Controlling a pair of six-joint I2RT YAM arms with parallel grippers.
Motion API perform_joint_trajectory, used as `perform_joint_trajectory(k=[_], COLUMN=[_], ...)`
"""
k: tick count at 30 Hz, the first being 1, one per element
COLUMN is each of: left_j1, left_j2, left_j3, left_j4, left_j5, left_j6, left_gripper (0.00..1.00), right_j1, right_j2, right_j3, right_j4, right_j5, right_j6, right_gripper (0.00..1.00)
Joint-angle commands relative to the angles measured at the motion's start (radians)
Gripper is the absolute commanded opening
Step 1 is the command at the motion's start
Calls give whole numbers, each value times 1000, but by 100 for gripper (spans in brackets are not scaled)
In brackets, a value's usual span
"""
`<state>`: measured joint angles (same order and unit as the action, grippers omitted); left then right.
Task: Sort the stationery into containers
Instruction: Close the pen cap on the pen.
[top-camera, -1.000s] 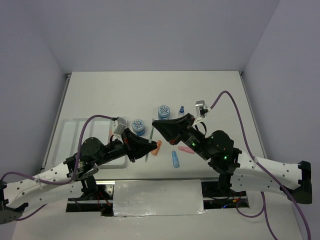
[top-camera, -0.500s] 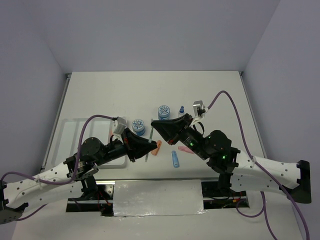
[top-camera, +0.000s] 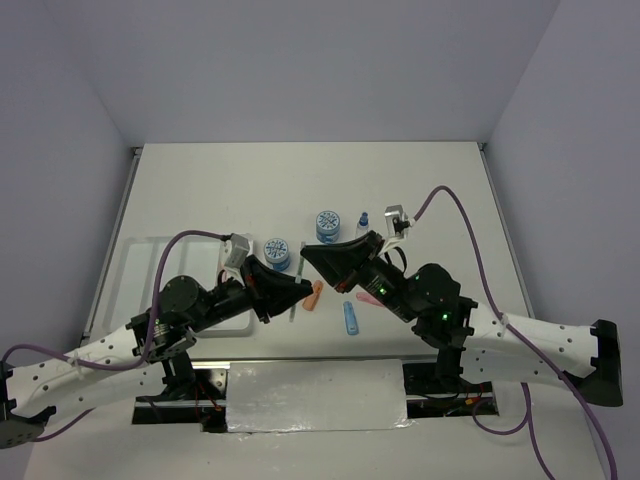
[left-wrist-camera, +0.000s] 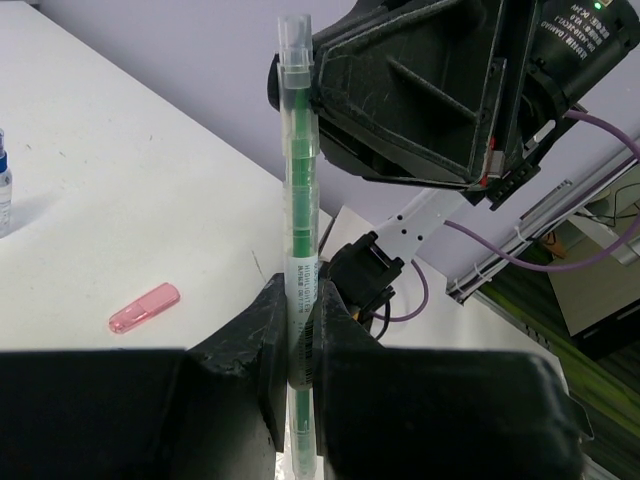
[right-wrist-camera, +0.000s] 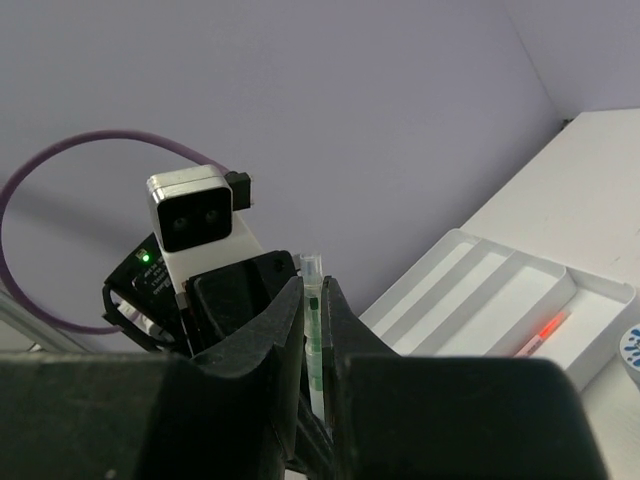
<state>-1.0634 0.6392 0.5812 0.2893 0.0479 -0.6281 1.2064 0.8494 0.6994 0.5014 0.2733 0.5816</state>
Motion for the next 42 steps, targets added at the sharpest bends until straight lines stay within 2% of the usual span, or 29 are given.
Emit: perform_joint_trajectory(k=[1, 8, 14, 23, 28, 32, 36, 42], left_j1=[-3, -3, -3, -3, -3, -3, -3, -3], left_j2=[-10, -27, -44, -21, -16, -38, -39, -24], left_j3=[6, -12, -9, 83, 118, 102, 78, 28], left_j4=[135, 209, 205, 56, -25, -7, 30, 79], left_j5=[-17, -43, -69, -66, -72, -92, -56, 39], left_j6=[18, 18, 56, 160, 229, 232, 234, 238], left_gripper=[0, 0, 0, 0, 0, 0, 0, 0], right_j1=[1, 1, 1, 4, 4, 4, 5, 7], right_j2=[4, -1, 27, 25, 42, 53, 62, 34], right_j3=[-24, -49, -26, -44, 0, -15, -8, 37], right_j4=[49, 74, 16, -84, -204, -207, -178, -188], right_j5=[23, 61, -5, -75, -137, -164, -229, -237], right_j6=[35, 93, 119, 12, -57, -58, -62, -66], right_gripper=[0, 0, 0, 0, 0, 0, 0, 20])
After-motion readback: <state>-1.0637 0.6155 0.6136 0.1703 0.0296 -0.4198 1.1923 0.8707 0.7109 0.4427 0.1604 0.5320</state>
